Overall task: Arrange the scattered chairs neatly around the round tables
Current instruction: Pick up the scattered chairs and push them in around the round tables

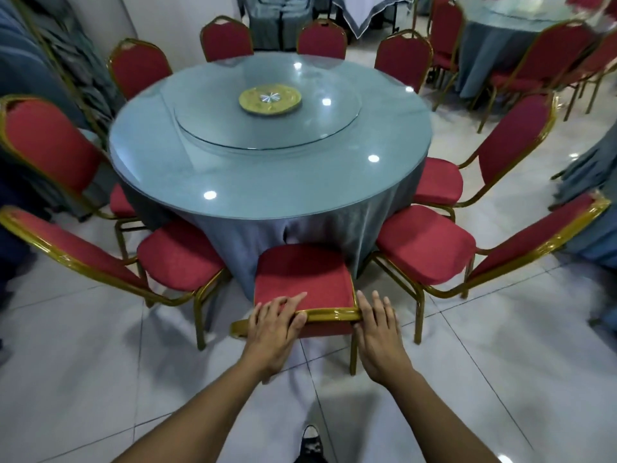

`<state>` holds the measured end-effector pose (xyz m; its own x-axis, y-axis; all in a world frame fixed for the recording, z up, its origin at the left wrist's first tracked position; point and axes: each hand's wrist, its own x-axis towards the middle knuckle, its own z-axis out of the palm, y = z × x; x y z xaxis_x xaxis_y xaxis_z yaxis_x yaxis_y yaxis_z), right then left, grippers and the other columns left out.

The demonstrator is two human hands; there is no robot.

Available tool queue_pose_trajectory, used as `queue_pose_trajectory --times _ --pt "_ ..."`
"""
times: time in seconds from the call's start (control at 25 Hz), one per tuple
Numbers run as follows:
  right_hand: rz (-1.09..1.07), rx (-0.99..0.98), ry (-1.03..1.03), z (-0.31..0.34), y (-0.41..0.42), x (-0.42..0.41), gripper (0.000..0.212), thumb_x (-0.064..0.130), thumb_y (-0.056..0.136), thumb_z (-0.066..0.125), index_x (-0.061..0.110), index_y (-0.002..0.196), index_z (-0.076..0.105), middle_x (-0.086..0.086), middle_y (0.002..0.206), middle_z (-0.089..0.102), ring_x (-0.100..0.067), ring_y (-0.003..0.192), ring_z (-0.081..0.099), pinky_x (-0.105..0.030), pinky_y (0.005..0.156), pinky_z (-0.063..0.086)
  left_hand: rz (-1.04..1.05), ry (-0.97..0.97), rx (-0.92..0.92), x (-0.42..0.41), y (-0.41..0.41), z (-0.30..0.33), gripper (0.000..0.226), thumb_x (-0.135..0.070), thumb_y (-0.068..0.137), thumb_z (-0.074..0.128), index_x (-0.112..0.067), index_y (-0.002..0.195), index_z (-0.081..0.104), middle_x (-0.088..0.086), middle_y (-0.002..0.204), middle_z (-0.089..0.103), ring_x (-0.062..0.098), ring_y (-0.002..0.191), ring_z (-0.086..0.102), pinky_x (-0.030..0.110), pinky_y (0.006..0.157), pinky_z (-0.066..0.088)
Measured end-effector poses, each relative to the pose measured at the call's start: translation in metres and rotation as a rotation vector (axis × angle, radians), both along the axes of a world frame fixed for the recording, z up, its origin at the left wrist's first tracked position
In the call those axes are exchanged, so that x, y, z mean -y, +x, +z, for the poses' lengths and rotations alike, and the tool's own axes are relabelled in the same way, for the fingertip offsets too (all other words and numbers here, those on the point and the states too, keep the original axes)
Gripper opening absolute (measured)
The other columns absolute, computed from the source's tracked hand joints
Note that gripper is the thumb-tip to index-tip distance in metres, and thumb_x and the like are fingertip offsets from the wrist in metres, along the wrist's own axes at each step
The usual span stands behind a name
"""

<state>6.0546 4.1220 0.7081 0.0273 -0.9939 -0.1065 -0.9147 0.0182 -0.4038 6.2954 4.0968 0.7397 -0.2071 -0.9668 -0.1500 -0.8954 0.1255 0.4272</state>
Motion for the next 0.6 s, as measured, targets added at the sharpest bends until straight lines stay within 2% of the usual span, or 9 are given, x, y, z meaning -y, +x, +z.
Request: queue_pose_trajectory --times 0.2,0.4,0.6 --pt "0.045 0.03 0.022 0.001 -0.023 0.061 0.062 0.032 0.107 0.028 0.033 0.159 -0.004 -0.003 0.168 -0.003 -0.026 0.154 -0.011 -0.05 0.124 0.004 0.046 -0.05 -0.042 0.049 -0.019 -0.011 0.068 -0.071 0.092 -0.002 -0.051 0.151 0.024 -0.013 0.151 0.036 0.01 0.142 0.029 0.039 0.121 0.011" --pt "0.138 0.05 0.087 0.004 -0.04 0.119 0.06 0.038 0.107 0.027 0.041 0.157 -0.006 0.002 0.168 -0.007 -0.022 0.154 -0.013 -0.051 0.124 0.002 0.12 -0.11 -0.066 0.094 -0.025 -0.023 0.058 -0.068 0.097 0.005 -0.053 0.148 0.029 -0.016 0.149 0.039 0.01 0.137 0.035 0.038 0.116 0.016" --pt "0.218 0.04 0.132 0.006 -0.05 0.123 0.059 0.042 0.107 0.026 0.043 0.156 -0.007 0.004 0.168 -0.006 -0.019 0.154 -0.012 -0.05 0.125 -0.001 0.109 -0.073 -0.047 0.094 -0.022 -0.026 0.059 -0.069 0.098 0.004 -0.052 0.149 0.028 -0.018 0.148 0.037 0.008 0.138 0.033 0.035 0.114 0.015"
